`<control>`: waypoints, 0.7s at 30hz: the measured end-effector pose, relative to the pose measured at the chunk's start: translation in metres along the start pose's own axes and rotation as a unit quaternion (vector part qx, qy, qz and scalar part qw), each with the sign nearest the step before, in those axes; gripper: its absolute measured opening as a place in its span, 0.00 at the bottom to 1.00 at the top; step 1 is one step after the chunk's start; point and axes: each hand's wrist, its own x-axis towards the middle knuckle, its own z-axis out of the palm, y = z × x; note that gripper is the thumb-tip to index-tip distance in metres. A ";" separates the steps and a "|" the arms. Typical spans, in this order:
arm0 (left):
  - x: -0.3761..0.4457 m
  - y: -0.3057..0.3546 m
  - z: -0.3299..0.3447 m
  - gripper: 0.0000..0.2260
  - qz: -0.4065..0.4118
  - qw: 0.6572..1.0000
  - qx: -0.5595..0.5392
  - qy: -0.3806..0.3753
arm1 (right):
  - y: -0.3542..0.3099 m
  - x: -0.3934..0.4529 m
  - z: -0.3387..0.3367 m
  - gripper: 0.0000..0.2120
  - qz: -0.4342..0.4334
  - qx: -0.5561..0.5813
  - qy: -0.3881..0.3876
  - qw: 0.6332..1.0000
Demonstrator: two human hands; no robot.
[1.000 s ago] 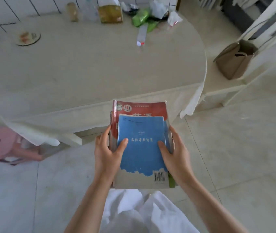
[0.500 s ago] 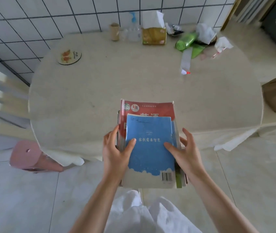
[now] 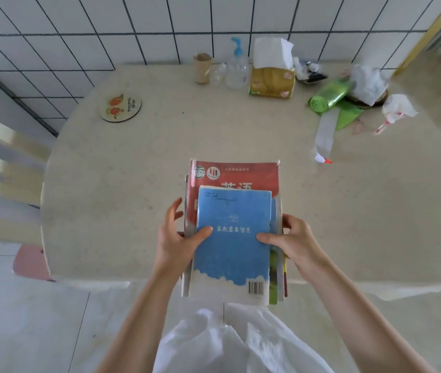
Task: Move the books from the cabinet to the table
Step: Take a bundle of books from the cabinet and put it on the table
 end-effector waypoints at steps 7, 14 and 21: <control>0.047 0.008 0.004 0.38 -0.063 0.996 -0.058 -0.025 | -0.031 0.052 -0.008 0.29 -0.080 -0.056 -0.034 0.995; 0.072 0.013 -0.004 0.30 -0.021 0.999 -0.046 -0.001 | -0.034 0.079 0.002 0.29 -0.148 -0.048 -0.039 0.987; 0.077 0.009 -0.011 0.23 0.036 0.999 0.036 0.017 | -0.011 0.074 0.018 0.32 -0.227 -0.033 0.006 0.973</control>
